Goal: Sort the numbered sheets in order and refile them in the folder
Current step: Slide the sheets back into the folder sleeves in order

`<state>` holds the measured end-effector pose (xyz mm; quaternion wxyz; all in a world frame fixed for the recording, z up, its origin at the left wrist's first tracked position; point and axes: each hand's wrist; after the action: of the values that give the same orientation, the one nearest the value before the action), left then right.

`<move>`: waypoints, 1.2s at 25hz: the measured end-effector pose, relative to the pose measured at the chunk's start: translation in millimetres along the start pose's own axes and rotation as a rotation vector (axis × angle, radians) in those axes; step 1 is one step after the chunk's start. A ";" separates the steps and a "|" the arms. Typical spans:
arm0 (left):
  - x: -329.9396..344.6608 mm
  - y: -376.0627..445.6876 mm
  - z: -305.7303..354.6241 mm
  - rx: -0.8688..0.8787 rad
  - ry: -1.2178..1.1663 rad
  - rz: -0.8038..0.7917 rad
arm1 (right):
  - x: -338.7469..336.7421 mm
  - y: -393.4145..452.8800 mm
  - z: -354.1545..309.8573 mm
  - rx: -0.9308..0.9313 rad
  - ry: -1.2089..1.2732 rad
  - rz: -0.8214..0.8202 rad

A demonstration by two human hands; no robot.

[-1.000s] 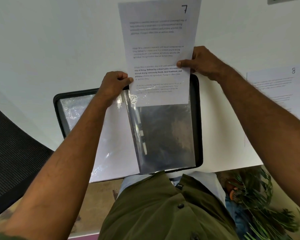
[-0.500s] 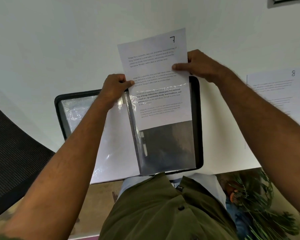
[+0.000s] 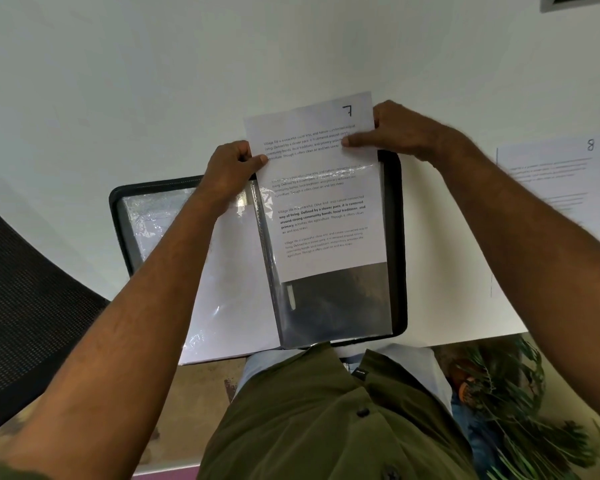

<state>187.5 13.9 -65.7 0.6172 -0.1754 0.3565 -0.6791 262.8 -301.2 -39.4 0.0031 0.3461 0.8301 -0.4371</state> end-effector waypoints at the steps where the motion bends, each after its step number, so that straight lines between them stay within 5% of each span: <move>1: 0.7 -1.6 1.6 0.005 0.042 -0.008 | 1.2 0.6 -2.3 -0.044 0.091 0.094; 5: 2.1 -0.6 0.0 0.024 0.146 -0.033 | 1.8 4.4 -12.0 -0.149 0.036 0.296; 20: 2.1 -2.7 -7.5 0.119 0.016 0.002 | 3.9 0.5 -15.7 -0.126 -0.357 -0.054; 30: 5.9 -6.5 -4.5 0.229 0.345 -0.100 | 15.3 -9.7 -14.5 -0.168 -0.574 -0.158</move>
<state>178.8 9.3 -65.4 0.5286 -0.0027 0.3685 -0.7647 249.8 -285.5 -28.2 0.2320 0.1413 0.8529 -0.4458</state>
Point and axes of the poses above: each hand's wrist, its own y-axis towards the middle knuckle, its own x-axis out of the palm, z = x × y, and after that the axes turned 6 degrees about -y, right-handed
